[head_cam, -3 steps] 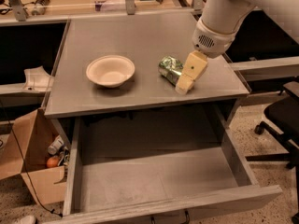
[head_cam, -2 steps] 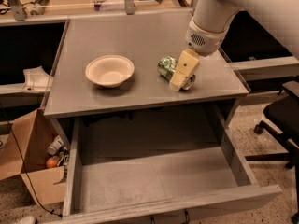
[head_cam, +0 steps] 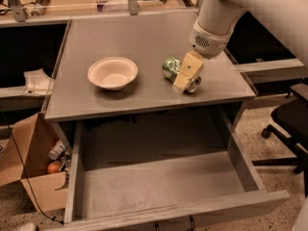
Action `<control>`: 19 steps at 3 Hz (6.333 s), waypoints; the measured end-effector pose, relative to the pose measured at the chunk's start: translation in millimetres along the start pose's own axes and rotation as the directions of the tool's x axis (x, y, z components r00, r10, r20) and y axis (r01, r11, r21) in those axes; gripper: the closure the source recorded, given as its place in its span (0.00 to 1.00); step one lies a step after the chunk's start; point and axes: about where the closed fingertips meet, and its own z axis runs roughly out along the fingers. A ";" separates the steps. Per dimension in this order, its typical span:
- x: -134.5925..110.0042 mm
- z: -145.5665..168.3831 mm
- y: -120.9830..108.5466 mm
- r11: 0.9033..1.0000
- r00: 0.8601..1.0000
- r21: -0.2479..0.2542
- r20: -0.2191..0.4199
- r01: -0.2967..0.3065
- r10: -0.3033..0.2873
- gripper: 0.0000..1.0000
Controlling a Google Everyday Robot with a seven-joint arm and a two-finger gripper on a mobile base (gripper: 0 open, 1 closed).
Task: Place green can into top drawer
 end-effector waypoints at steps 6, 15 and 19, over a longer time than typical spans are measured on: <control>-18.0 36.8 -5.0 0.999 1.000 -0.048 -0.014 -0.013 0.012 0.94; 66.8 -36.6 54.6 0.992 0.982 0.007 0.144 0.122 -0.122 1.00; 94.3 4.0 99.2 0.983 0.984 -0.138 0.140 0.125 -0.106 1.00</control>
Offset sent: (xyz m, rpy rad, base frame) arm 0.0203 0.0128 -0.0237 0.0309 0.0673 -0.0102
